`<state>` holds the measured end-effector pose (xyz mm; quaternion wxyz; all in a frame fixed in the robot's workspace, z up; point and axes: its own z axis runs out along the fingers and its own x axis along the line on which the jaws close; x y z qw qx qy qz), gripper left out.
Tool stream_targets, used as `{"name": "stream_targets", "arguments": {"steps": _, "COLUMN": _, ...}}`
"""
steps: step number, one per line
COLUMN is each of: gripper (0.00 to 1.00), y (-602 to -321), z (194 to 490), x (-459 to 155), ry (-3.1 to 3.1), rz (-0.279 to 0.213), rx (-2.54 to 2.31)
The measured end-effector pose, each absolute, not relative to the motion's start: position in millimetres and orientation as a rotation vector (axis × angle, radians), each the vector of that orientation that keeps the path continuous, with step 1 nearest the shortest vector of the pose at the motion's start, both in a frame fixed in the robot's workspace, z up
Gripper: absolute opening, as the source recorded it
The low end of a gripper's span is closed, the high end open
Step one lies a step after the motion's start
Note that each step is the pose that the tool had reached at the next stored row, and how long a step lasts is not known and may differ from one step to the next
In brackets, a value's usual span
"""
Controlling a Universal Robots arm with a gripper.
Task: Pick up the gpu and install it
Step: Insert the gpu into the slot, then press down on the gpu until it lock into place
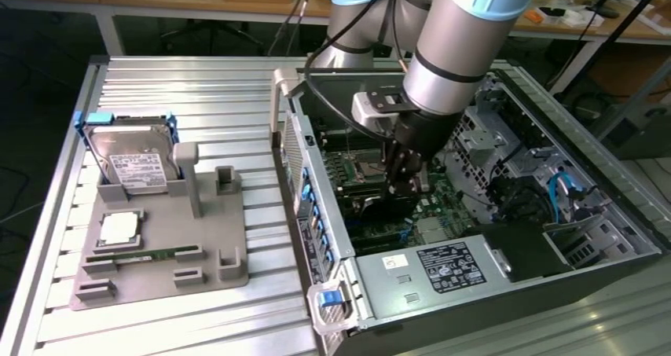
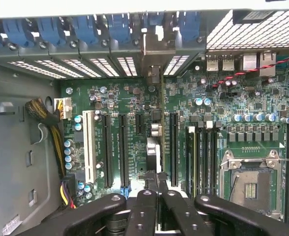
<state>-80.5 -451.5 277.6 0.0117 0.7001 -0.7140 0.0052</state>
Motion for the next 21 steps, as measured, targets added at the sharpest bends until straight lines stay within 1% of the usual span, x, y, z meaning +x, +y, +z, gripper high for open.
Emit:
{"name": "stream_targets", "arguments": {"steps": 3, "gripper": 0.11, "y": -451.6, "z": 273.7, "x": -80.6, "ry": -2.226, "rz": 0.018, "rx": 2.182}}
{"name": "stream_targets", "arguments": {"steps": 21, "gripper": 0.11, "y": -451.6, "z": 273.7, "x": -80.6, "ry": -2.226, "rz": 0.018, "rx": 2.182}}
